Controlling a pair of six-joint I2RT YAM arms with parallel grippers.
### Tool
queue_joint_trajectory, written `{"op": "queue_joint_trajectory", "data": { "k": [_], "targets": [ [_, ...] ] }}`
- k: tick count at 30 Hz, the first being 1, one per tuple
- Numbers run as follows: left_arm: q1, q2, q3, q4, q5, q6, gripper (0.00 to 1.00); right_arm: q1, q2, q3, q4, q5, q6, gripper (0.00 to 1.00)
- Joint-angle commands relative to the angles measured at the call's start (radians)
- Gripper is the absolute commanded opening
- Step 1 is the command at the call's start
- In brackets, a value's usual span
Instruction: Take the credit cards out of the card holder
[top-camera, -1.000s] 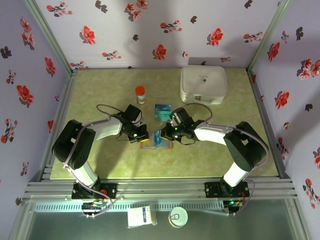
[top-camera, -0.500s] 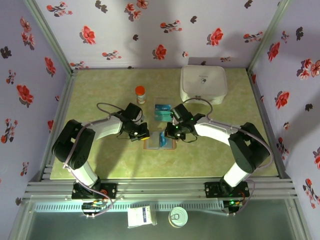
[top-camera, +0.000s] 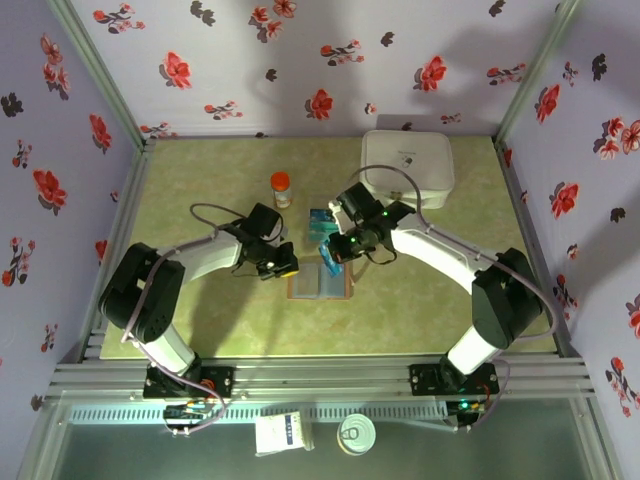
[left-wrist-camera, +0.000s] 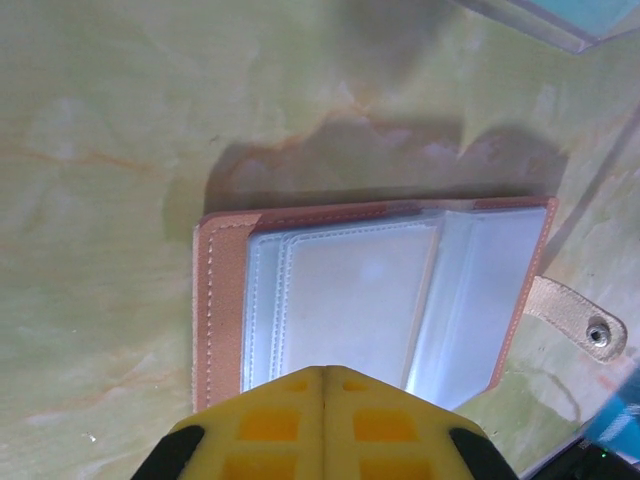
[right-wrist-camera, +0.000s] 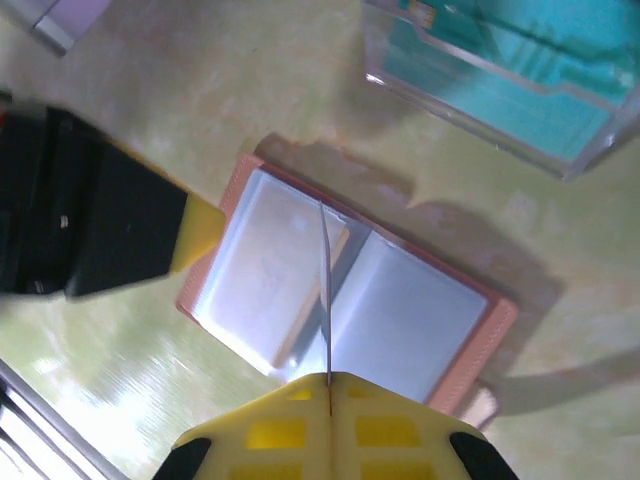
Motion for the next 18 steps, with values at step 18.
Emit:
{"op": "queue_joint_trajectory", "data": {
  "k": [18],
  "targets": [
    [0.017, 0.05, -0.046, -0.058, -0.083, 0.062, 0.03, -0.097, 0.331, 0.557, -0.357, 0.086, -0.883, 0.0]
  ]
}}
